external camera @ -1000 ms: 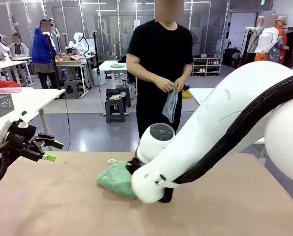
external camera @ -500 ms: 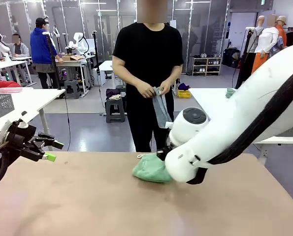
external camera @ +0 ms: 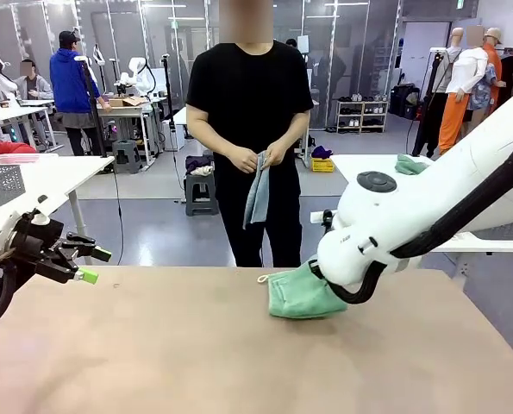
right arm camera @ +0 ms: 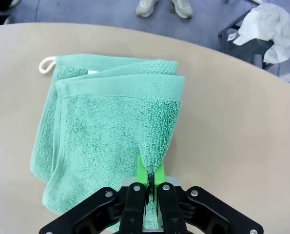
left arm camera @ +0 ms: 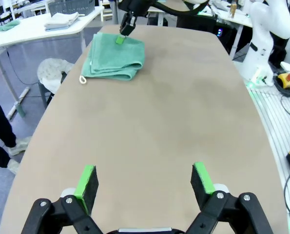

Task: Fold the towels and place them in the basket.
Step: Place the folded Towel with hook on the right side of the table.

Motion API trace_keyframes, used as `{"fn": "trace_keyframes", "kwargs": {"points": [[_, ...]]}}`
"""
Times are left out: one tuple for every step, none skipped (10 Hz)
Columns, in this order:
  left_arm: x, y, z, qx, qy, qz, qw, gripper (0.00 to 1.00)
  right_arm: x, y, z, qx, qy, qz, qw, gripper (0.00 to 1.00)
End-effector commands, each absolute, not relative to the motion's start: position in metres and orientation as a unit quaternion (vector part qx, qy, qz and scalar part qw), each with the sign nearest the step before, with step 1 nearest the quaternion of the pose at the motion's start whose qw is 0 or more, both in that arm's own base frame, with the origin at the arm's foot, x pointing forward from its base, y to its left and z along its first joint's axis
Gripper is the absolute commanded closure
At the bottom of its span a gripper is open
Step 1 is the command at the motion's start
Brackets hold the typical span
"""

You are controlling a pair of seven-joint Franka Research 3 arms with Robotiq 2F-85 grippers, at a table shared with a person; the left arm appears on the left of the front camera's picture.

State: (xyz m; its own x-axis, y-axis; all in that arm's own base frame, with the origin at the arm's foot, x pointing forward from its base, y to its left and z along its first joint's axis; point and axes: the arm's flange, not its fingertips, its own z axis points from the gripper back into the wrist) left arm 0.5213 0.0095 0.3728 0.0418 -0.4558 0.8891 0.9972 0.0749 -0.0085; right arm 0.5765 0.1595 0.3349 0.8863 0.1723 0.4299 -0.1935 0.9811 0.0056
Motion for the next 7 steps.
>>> {"fn": "trace_keyframes", "kwargs": {"points": [[0.521,0.009,0.374,-0.358,-0.378,-0.578,0.628,0.03,0.598,0.153,0.337,0.011,-0.215,0.104,0.971,0.94],[0.521,0.009,0.374,-0.358,-0.378,-0.578,0.628,0.03,0.576,0.159,0.335,0.024,-0.219,0.094,0.971,0.94],[0.521,0.009,0.374,-0.358,-0.378,-0.578,0.628,0.03,0.576,0.159,0.335,0.024,-0.219,0.094,0.971,0.94],[0.521,0.009,0.374,-0.358,-0.378,-0.578,0.628,0.03,0.576,0.159,0.335,0.024,-0.219,0.094,0.971,0.94],[0.521,0.009,0.374,-0.358,-0.378,-0.578,0.628,0.03,0.576,0.159,0.335,0.024,-0.219,0.094,0.971,0.94],[0.521,0.009,0.374,-0.358,-0.378,-0.578,0.628,0.03,0.576,0.159,0.335,0.024,-0.219,0.094,0.971,0.94],[0.521,0.009,0.374,-0.358,-0.378,-0.578,0.628,0.03,0.576,0.159,0.335,0.024,-0.219,0.094,0.971,0.94]]}}
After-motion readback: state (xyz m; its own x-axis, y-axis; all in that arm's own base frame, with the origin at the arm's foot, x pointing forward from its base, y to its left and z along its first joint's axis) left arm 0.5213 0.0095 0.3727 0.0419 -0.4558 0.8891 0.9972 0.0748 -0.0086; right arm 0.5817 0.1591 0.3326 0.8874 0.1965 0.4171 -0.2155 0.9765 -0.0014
